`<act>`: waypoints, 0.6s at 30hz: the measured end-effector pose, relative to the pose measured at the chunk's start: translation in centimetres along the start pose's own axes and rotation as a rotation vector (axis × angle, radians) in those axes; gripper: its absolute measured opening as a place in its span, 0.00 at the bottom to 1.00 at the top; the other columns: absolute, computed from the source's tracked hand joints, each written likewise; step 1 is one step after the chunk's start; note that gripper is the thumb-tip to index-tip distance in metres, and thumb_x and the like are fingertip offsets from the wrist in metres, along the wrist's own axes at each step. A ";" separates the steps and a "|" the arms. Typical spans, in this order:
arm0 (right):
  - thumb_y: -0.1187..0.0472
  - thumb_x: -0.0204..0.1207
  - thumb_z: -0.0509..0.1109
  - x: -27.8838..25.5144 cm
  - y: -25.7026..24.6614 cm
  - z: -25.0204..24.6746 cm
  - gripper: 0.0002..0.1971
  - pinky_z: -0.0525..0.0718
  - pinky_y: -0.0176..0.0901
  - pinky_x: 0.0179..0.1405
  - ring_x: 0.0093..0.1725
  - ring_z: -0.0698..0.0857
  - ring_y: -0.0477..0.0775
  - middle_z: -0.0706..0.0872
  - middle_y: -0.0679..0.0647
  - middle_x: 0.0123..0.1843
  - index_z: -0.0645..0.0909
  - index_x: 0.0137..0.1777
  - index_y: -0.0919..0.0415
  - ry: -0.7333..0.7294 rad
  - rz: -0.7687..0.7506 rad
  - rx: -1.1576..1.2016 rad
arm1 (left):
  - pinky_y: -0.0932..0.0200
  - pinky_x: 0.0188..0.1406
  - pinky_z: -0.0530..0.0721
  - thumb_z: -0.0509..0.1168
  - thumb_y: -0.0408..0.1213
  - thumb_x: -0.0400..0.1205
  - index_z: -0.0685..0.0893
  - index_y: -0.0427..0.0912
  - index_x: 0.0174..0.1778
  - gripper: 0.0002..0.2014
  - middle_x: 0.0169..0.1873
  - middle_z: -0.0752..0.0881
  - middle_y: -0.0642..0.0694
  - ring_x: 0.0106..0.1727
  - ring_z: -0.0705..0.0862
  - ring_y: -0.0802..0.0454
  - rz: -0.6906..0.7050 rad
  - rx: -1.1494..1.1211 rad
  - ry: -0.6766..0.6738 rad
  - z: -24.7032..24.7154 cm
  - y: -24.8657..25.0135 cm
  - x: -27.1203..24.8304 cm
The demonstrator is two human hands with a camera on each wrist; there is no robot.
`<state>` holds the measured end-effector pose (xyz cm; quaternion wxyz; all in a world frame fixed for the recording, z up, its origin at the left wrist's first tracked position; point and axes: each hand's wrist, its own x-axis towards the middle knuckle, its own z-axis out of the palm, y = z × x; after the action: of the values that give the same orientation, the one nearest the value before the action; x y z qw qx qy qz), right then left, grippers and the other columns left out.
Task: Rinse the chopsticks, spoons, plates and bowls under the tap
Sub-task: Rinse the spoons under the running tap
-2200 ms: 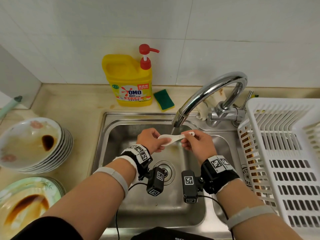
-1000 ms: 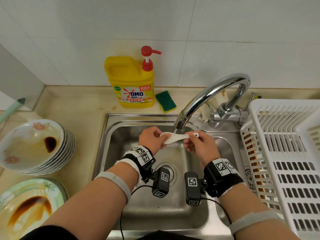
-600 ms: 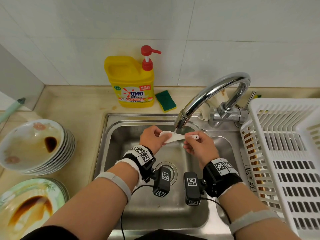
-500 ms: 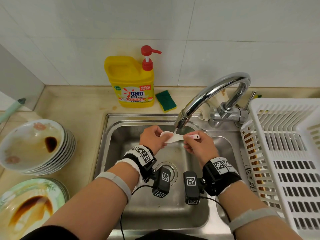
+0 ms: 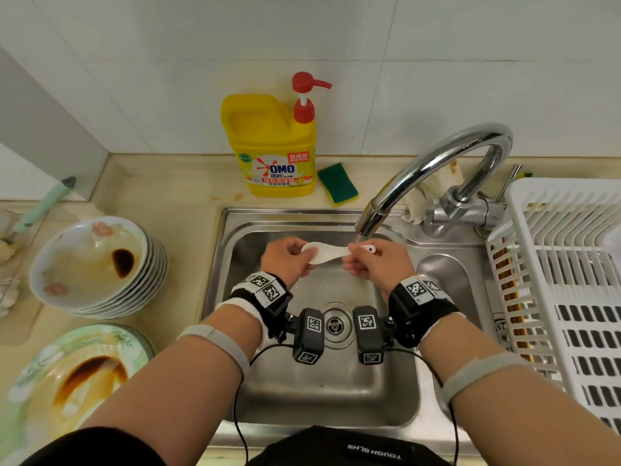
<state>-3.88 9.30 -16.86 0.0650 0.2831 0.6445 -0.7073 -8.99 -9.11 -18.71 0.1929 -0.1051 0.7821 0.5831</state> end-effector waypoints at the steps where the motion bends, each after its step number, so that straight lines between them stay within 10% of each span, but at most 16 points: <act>1: 0.64 0.84 0.72 -0.1 -0.1 0.2 0.06 0.91 0.42 0.38 0.42 0.93 0.63 0.94 0.64 0.41 0.86 0.50 0.68 -0.030 0.027 0.052 | 0.60 0.33 0.88 0.74 0.35 0.82 0.88 0.42 0.45 0.03 0.38 0.92 0.41 0.36 0.93 0.48 -0.005 -0.008 0.018 -0.3 0.0 0.1; 7: 0.55 0.91 0.62 -1.0 -0.4 0.7 0.16 0.91 0.44 0.47 0.43 0.93 0.57 0.94 0.64 0.46 0.87 0.54 0.65 -0.099 0.103 0.216 | 0.54 0.40 0.92 0.72 0.35 0.84 0.88 0.41 0.46 0.03 0.37 0.93 0.39 0.37 0.94 0.44 -0.030 -0.058 0.027 -0.7 0.1 0.7; 18: 0.64 0.79 0.77 -0.8 -0.2 0.7 0.05 0.84 0.37 0.39 0.34 0.84 0.48 0.89 0.57 0.35 0.93 0.51 0.64 0.009 0.051 0.228 | 0.60 0.38 0.90 0.71 0.32 0.84 0.86 0.37 0.53 0.04 0.40 0.92 0.40 0.38 0.94 0.49 -0.011 -0.018 0.005 -0.3 0.0 0.7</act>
<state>-3.53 8.50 -16.27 0.0475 0.3082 0.5529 -0.7727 -9.63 -9.33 -18.94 0.1933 -0.1126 0.7766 0.5889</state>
